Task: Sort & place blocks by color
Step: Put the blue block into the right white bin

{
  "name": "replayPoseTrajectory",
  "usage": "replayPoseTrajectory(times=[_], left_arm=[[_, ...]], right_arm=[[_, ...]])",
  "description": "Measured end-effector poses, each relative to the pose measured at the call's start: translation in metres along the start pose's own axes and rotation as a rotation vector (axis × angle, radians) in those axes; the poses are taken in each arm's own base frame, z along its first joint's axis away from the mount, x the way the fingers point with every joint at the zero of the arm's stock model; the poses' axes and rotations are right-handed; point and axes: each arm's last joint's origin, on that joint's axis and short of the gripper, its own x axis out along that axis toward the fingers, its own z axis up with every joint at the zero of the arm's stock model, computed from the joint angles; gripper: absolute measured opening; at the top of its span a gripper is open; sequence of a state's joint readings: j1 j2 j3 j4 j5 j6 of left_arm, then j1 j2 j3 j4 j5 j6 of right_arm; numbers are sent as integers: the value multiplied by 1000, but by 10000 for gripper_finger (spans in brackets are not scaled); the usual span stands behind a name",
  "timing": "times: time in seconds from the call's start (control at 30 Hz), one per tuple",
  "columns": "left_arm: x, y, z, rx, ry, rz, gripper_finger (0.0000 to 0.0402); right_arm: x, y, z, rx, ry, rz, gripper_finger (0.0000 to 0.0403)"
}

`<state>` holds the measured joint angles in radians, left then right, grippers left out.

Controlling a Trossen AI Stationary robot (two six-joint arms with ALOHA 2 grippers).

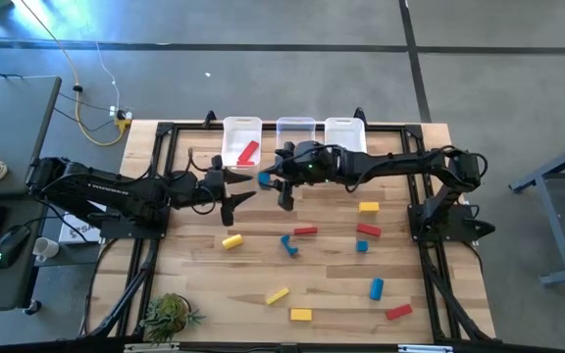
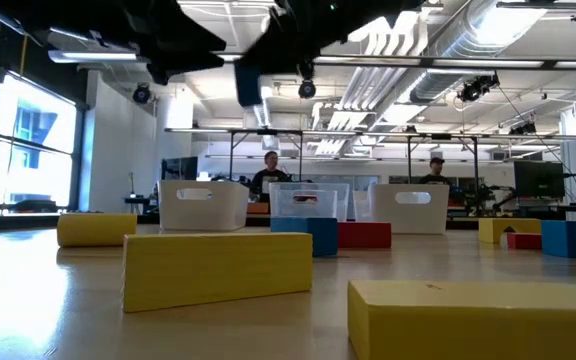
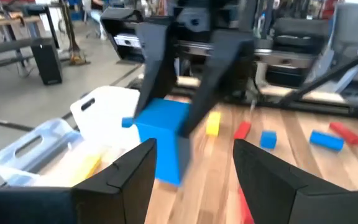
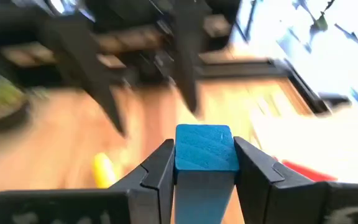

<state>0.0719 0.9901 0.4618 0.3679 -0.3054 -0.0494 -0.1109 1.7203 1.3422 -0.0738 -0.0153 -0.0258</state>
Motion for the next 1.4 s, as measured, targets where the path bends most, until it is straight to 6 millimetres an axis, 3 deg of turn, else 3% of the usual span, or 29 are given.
replayPoseTrajectory(times=[0.4, 1.07, 1.4], left_arm=[[0, 1, -9, -24, 89, 6, 200], [-2, 2, -18, -20, 177, 41, 200], [-2, 2, -18, -19, 176, 47, 200]], right_arm=[[-7, -27, -31, 22, 322, -317, 106], [-45, -108, -71, 194, 695, -817, 108], [-65, -147, -87, 411, 773, -824, 109]])
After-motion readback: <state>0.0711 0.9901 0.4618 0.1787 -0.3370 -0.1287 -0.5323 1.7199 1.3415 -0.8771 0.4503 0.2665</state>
